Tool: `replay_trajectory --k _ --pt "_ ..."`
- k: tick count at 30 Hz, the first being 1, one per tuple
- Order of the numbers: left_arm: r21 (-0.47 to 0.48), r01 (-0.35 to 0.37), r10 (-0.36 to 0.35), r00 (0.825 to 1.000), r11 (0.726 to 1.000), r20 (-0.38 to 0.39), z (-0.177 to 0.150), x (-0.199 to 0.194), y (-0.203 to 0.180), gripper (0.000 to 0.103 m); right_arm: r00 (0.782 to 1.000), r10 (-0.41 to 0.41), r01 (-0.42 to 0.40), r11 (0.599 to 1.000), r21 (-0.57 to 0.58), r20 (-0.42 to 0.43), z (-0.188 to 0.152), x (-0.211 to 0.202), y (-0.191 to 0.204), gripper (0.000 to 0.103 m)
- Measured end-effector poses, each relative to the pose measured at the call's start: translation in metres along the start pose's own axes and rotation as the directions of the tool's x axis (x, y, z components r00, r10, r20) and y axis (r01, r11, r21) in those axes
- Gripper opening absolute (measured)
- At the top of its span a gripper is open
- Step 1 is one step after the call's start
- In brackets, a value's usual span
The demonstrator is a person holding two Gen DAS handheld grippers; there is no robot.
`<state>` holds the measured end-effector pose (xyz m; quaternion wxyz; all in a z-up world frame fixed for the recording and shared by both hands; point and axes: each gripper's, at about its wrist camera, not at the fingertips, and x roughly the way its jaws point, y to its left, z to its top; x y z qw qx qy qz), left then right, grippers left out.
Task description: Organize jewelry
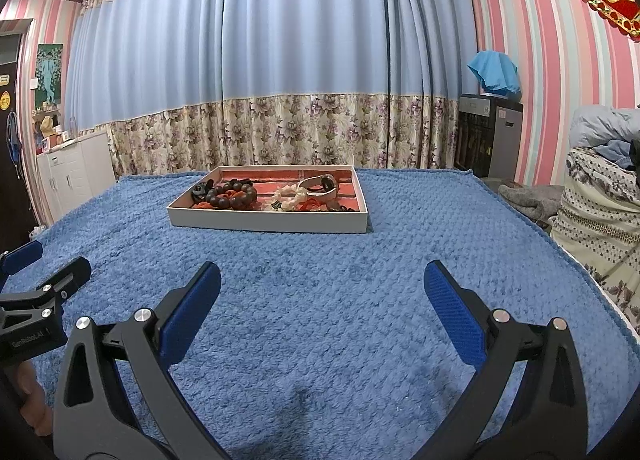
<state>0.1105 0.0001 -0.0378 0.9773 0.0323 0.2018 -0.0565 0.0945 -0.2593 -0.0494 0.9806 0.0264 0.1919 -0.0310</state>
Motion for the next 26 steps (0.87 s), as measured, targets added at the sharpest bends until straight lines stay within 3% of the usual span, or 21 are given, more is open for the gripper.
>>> replay_trajectory --k 26 --pt "-0.007 0.01 -0.01 1.0 1.0 -0.02 -0.0023 0.0006 0.0024 0.098 1.0 -0.003 0.003 1.0 -0.004 -0.001 -0.0008 0.0 -0.0029 0.099"
